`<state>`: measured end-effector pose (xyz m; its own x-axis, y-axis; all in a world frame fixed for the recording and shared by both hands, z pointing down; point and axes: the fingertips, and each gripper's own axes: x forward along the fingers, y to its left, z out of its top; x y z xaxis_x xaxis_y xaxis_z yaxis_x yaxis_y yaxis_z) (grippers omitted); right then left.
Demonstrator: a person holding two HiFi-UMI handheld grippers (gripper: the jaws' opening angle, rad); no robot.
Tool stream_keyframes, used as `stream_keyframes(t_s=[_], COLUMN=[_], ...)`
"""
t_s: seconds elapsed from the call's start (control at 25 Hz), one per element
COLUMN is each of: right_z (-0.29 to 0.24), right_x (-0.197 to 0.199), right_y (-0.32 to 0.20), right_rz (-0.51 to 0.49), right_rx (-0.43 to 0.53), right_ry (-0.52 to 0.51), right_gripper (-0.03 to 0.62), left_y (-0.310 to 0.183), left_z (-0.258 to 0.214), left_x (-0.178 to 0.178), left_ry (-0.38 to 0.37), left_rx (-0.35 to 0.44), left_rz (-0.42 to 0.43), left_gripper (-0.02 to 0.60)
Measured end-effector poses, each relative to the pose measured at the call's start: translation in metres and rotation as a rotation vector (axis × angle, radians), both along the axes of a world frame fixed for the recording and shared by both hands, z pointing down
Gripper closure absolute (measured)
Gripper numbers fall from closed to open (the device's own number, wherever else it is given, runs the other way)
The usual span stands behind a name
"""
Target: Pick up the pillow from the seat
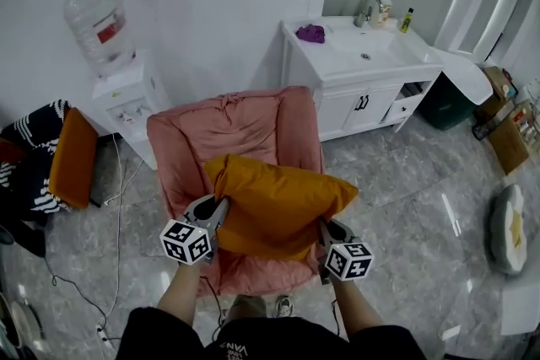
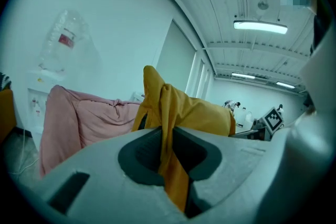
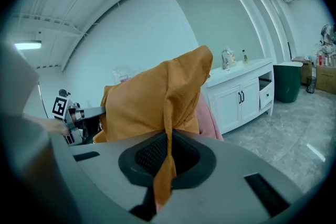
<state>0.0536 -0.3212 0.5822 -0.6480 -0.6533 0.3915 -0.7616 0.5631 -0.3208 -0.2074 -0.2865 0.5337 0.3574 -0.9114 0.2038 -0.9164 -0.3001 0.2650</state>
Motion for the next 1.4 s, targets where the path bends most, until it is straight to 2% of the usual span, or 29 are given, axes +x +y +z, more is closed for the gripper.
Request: stream_keyframes(t_s=[0.64,0.96,1.4], right_z=[-0.091,-0.121,-0.156], right_x=[0.008,0.015,0.034], right_y=[0.039,0.062,0.087], right_rz=[-0.143,-0.188,-0.204], right_rx=[0.193,0.241,0.312], right_ry=[-0.056,-0.084,-0.110], right_gripper=[0.583,0.583,0.583], left_y=[0.091,0.129,0.169], left_z=[-0.086,-0.103,-0.114], left_x=[0.017,0.027,0.048], left_ry=[-0.008,0.000,0.033], left_rx=[0.175,0.217,0.241], left_rz=[-0.158,-0.207,-0.220], left_gripper=[0.526,0.526,0.526])
